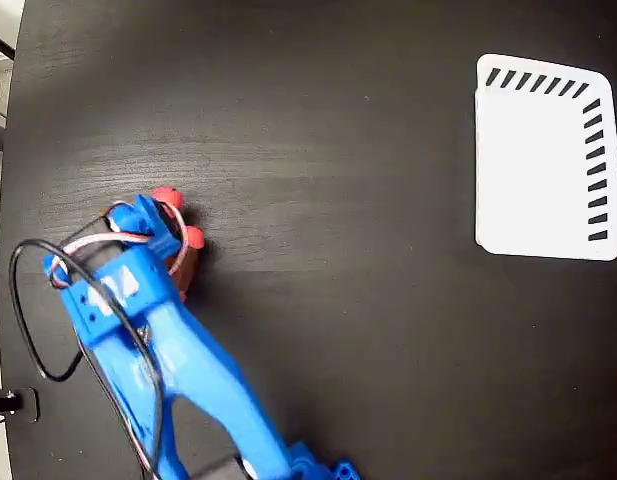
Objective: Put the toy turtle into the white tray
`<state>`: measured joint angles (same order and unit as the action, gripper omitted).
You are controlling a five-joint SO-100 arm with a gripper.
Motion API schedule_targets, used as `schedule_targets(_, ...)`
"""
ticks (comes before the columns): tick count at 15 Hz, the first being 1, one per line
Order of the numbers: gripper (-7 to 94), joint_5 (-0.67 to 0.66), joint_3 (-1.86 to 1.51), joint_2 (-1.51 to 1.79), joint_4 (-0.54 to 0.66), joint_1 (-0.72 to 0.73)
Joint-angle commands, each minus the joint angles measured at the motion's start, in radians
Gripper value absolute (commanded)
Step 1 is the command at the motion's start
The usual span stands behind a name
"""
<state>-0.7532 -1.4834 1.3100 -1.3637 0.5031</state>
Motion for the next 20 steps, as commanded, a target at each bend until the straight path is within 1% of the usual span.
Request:
schedule_targets(1, 0, 0.015, -0.017, 0.273, -0.057, -0.04)
schedule_targets(3, 0, 0.067, -0.014, 0.359, -0.109, -0.103)
schedule_targets(4, 0, 0.101, -0.018, 0.417, -0.117, -0.144)
schedule_targets(6, 0, 0.141, -0.035, 0.52, -0.187, -0.239)
schedule_targets(8, -1, 0.149, -0.044, 0.571, -0.256, -0.371)
schedule_targets(9, -1, 0.17, -0.044, 0.571, -0.258, -0.448)
schedule_targets(11, -1, 0.225, -0.037, 0.525, -0.25, -0.595)
schedule_targets(13, -1, 0.365, 0.032, 0.443, -0.209, -0.735)
schedule_targets(15, -1, 0.476, 0.184, 0.33, -0.216, -0.854)
schedule_targets(17, -1, 0.569, 0.36, 0.216, -0.23, -0.936)
schedule_targets(20, -1, 0.716, 0.655, 0.029, -0.249, -1.017)
